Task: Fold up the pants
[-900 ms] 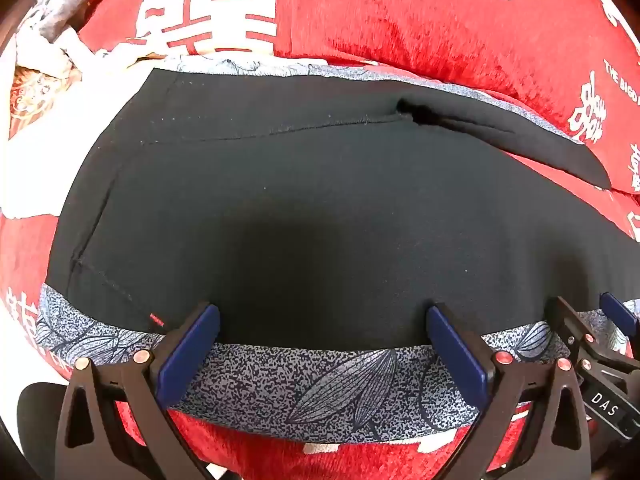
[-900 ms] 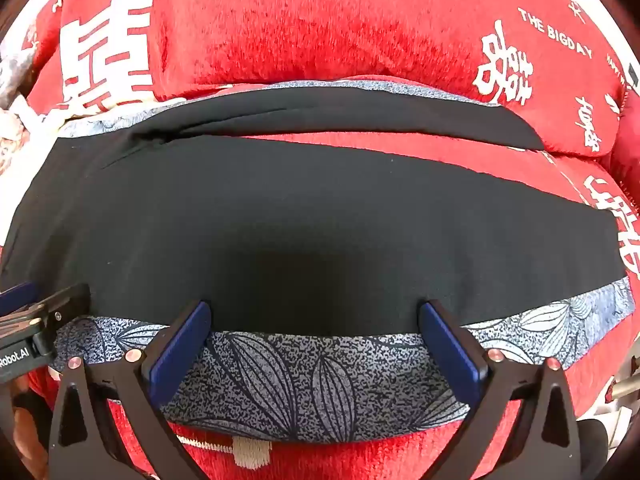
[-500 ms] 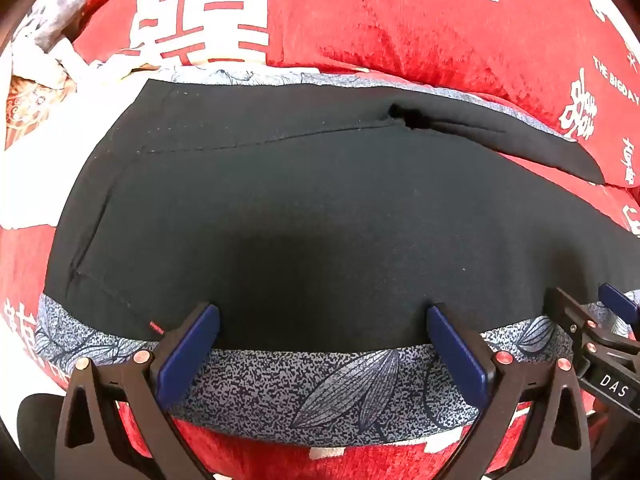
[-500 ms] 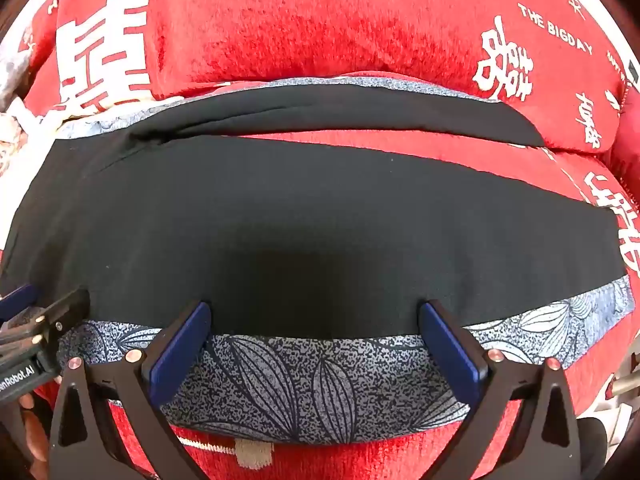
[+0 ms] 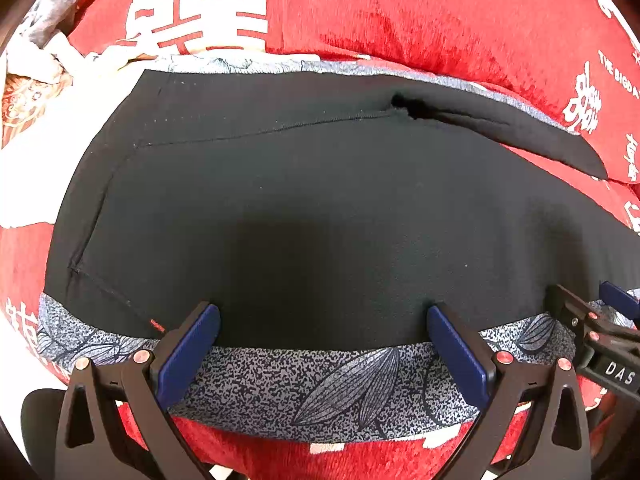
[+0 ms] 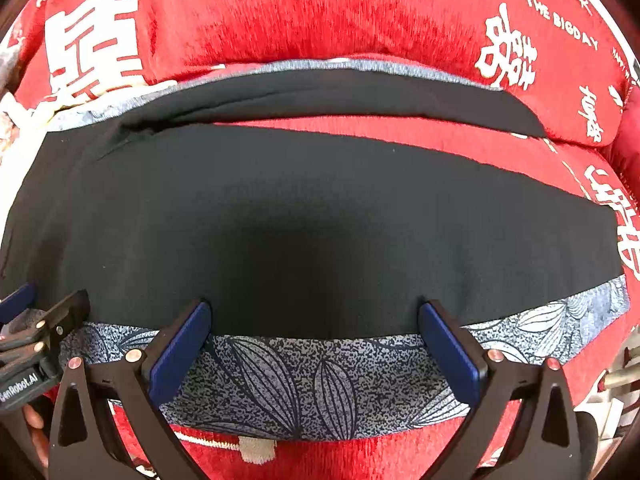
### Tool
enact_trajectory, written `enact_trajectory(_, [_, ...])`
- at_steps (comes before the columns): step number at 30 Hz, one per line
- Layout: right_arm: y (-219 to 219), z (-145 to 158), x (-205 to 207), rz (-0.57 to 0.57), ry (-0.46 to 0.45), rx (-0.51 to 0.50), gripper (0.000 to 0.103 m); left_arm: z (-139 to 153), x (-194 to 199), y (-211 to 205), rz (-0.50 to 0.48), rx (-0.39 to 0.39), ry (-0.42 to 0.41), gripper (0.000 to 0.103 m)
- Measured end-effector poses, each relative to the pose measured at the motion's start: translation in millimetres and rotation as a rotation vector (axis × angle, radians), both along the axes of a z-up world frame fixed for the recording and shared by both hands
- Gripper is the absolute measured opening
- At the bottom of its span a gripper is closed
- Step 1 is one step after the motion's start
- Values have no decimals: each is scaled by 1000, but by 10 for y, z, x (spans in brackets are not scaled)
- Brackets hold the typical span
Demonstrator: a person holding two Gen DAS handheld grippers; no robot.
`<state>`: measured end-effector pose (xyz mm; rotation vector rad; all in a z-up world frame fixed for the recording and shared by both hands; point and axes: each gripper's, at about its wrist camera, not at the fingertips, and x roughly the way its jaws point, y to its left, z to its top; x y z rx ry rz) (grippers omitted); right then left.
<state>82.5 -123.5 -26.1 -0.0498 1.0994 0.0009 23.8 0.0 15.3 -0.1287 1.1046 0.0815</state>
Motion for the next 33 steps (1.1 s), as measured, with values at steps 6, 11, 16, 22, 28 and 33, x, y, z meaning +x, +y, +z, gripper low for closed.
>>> enact_trajectory(6, [-33, -3, 88, 0, 88, 15, 103, -37, 277, 19, -1, -18, 109, 103])
enact_trajectory(11, [-30, 0, 108, 1, 101, 12, 103, -68, 529, 45, -9, -27, 142, 103])
enact_trajectory(16, [-33, 31, 128, 21, 112, 8, 103, -64, 740, 99, -2, -11, 187, 103])
enact_trajectory(22, [241, 331, 121, 133, 67, -82, 103, 151, 989, 235, 40, 40, 107, 103])
enact_trajectory(28, [514, 617, 458, 217, 48, 11, 103, 225, 1549, 597, 108, 88, 83, 103])
enact_trajectory(33, [841, 682, 960, 250, 52, 15, 103, 203, 1831, 788, 147, 120, 58, 103])
